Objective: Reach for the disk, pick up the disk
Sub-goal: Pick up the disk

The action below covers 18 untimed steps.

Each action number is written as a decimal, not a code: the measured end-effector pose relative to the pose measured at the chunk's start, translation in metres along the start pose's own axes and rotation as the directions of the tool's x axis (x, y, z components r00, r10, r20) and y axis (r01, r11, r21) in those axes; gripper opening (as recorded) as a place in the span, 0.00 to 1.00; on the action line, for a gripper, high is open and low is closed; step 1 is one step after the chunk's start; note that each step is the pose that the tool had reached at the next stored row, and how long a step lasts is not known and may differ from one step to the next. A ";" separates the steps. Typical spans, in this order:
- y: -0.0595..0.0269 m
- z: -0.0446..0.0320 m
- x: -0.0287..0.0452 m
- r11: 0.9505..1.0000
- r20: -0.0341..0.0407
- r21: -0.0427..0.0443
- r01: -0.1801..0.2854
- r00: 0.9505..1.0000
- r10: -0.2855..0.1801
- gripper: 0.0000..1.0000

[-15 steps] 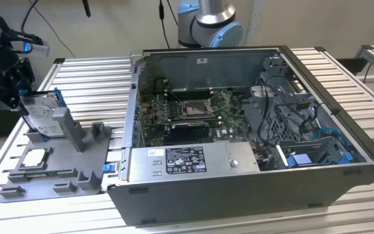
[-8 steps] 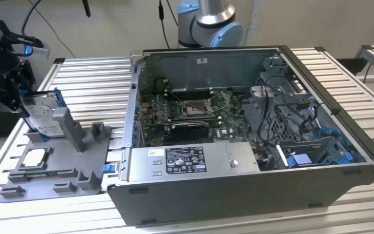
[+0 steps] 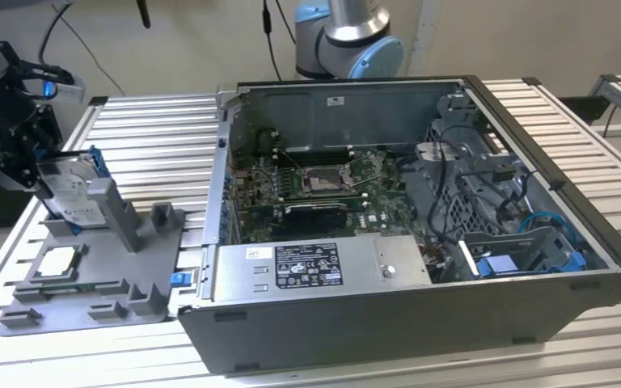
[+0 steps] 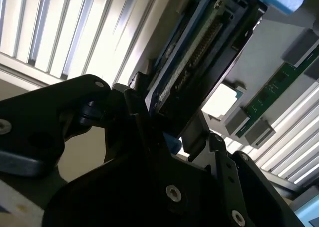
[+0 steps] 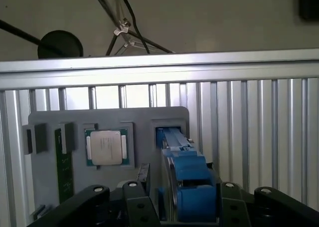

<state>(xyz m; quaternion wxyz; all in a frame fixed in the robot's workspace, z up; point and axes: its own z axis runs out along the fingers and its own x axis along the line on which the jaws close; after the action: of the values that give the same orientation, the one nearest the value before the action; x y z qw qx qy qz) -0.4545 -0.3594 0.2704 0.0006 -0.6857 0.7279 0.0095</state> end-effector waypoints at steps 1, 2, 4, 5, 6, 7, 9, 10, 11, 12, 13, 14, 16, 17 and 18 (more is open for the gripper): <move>0.0000 0.0008 0.0000 1.000 0.001 0.000 0.000 1.000 0.000 1.00; -0.0001 0.0015 0.0001 1.000 0.001 0.000 0.000 1.000 0.000 1.00; -0.0001 0.0029 0.0001 1.000 0.002 0.000 0.000 1.000 0.000 1.00; -0.0001 0.0035 0.0001 1.000 0.002 0.000 0.000 1.000 0.000 1.00; -0.0001 0.0041 0.0001 1.000 0.003 0.000 0.000 1.000 0.000 1.00; -0.0001 0.0047 0.0001 1.000 0.003 0.000 0.000 1.000 0.000 1.00; -0.0001 0.0054 0.0001 1.000 0.003 0.000 0.000 1.000 0.000 1.00; -0.0001 0.0059 0.0001 1.000 0.003 0.000 0.000 1.000 0.000 1.00; -0.0001 0.0063 0.0001 1.000 0.003 0.000 0.000 1.000 0.000 1.00; -0.0001 0.0063 0.0002 1.000 0.003 0.000 0.000 1.000 0.000 1.00; -0.0001 0.0063 0.0001 1.000 0.004 0.000 0.000 1.000 0.000 0.00; -0.0001 0.0064 0.0001 1.000 0.004 0.000 0.000 1.000 0.000 0.00; -0.0001 0.0064 0.0002 1.000 0.004 0.000 0.000 1.000 0.000 0.00; -0.0001 0.0064 0.0002 1.000 0.004 0.000 0.000 1.000 0.000 0.00; -0.0001 0.0064 0.0002 1.000 0.004 0.000 0.000 1.000 0.000 0.00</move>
<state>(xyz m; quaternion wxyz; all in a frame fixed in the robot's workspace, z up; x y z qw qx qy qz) -0.4545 -0.3595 0.2640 0.0020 -0.6857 0.7278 0.0108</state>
